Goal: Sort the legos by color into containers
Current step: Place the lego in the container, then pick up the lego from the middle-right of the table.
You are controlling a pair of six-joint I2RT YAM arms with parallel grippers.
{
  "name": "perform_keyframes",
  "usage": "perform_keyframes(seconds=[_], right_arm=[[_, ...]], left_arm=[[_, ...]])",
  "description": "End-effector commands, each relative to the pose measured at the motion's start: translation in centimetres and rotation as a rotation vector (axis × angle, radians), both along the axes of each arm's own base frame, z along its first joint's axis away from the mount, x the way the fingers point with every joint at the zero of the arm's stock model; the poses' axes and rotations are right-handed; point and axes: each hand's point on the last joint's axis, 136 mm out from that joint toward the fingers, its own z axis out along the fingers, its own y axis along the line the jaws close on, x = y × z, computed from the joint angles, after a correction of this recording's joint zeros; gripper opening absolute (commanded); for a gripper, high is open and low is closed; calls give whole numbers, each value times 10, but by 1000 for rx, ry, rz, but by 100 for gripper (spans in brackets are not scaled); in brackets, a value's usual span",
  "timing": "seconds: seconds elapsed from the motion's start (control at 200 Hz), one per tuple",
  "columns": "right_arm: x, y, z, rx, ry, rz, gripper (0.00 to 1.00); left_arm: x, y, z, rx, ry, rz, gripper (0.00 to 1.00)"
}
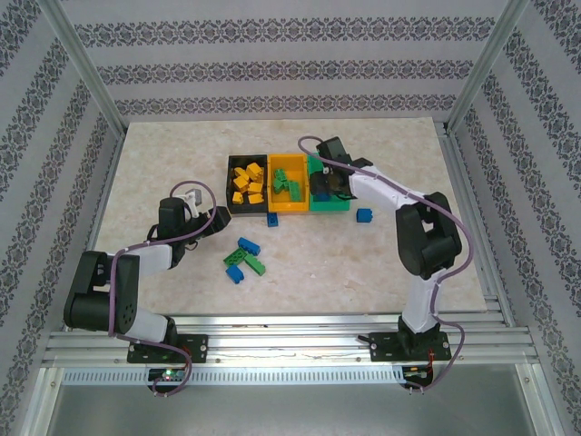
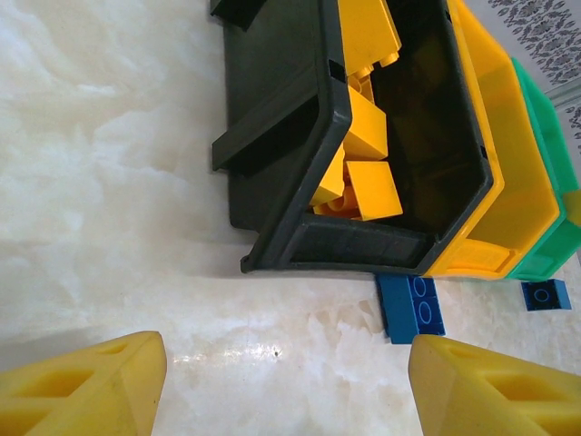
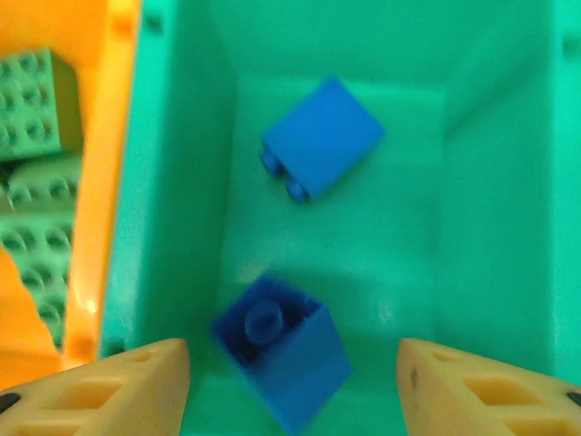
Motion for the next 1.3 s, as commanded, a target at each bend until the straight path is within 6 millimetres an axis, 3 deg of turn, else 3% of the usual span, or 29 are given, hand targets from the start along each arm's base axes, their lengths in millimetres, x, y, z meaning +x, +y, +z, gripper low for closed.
perform_keyframes(seconds=[0.0, 0.25, 0.5, 0.675, 0.879, 1.049, 1.294], right_arm=[[-22, -17, 23, -7, -43, -18, 63], [-73, -72, 19, -15, -40, -127, 64], [-96, -114, -9, 42, 11, -236, 65], [-98, -115, -27, 61, 67, -233, 65], [-86, -102, -36, 107, 99, -207, 65], [-77, -104, -46, 73, 117, -204, 65], [-59, -107, -47, 47, 127, -215, 65]], left_arm=[[8, -10, 19, -23, -72, -35, 71], [9, -12, 17, -43, -66, -39, 71], [10, -14, 11, -55, -51, -45, 71], [11, -14, 10, -56, -50, -44, 71], [10, -12, 12, -40, -58, -40, 71], [9, -13, 15, -42, -62, -44, 71], [9, -12, 17, -40, -67, -43, 71]])
